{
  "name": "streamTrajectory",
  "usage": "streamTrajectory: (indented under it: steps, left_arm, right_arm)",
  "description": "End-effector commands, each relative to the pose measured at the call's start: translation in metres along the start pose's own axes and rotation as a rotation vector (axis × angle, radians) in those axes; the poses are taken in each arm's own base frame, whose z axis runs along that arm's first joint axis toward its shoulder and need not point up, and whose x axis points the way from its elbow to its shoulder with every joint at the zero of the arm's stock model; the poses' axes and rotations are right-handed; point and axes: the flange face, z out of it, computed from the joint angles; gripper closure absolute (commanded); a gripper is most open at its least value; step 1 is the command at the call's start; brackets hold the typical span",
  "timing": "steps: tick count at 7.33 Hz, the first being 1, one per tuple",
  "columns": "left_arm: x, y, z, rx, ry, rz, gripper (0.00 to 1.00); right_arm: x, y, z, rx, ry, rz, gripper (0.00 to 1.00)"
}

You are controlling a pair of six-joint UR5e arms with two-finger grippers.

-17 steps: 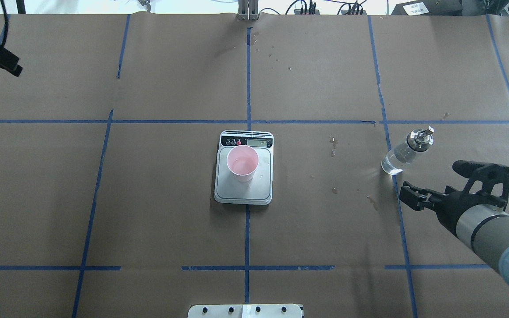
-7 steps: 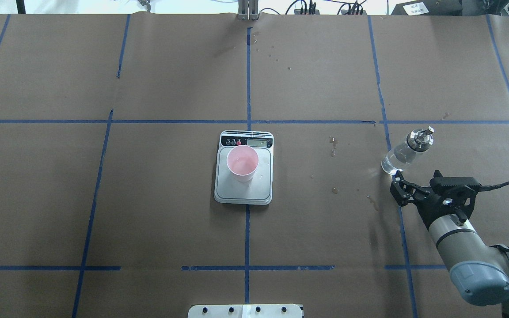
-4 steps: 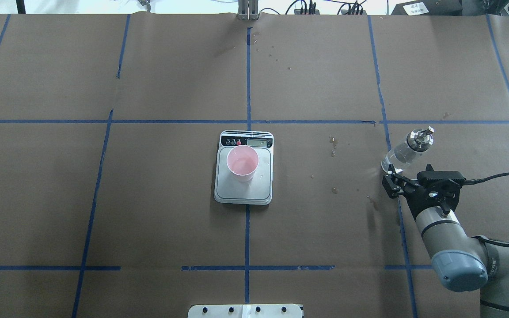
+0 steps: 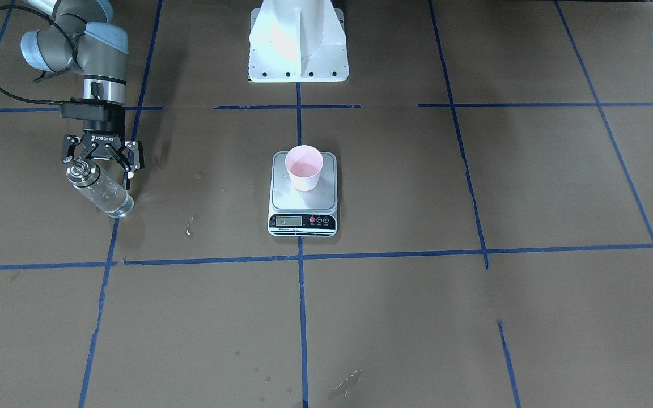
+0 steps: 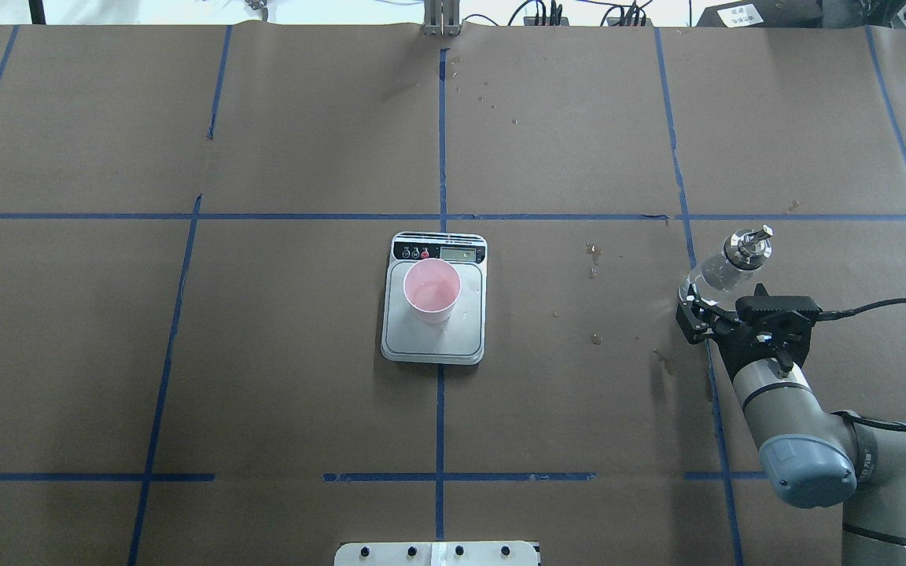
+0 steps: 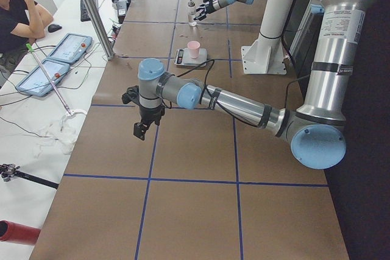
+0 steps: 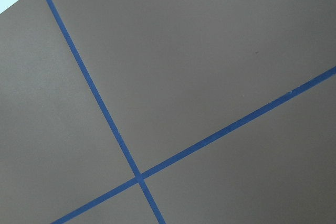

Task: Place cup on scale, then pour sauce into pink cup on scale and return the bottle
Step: 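Close the right gripper around the glass sauce bottle and lift it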

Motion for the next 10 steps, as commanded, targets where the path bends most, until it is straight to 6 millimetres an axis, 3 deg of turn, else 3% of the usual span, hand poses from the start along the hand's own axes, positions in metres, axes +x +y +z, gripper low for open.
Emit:
streamTrajectory:
  steps: [1,3,6,8,9,10]
  left_arm:
    - [0.000,-0.001,0.000,0.001,0.000,-0.005,0.00]
    - [0.001,-0.003,-0.002,0.004,0.000,-0.004,0.00]
    - [0.002,-0.009,-0.005,0.012,-0.001,-0.010,0.00]
    - [0.004,-0.012,-0.007,0.019,0.000,-0.034,0.00]
    - [0.004,-0.014,-0.008,0.021,-0.001,-0.034,0.00]
    - [0.004,-0.014,-0.008,0.020,0.000,-0.035,0.00]
  right_arm:
    - [0.000,-0.004,0.003,0.007,0.005,0.003,0.00]
    - [-0.020,-0.021,0.010,0.025,-0.004,0.002,0.00]
    - [-0.009,-0.024,0.030,0.033,0.036,0.000,0.00]
    - [-0.009,-0.024,0.030,0.033,0.037,0.001,0.00]
    - [-0.014,-0.027,0.030,0.036,0.031,0.011,0.47]
    - [-0.015,-0.028,0.031,0.035,0.030,0.009,0.99]
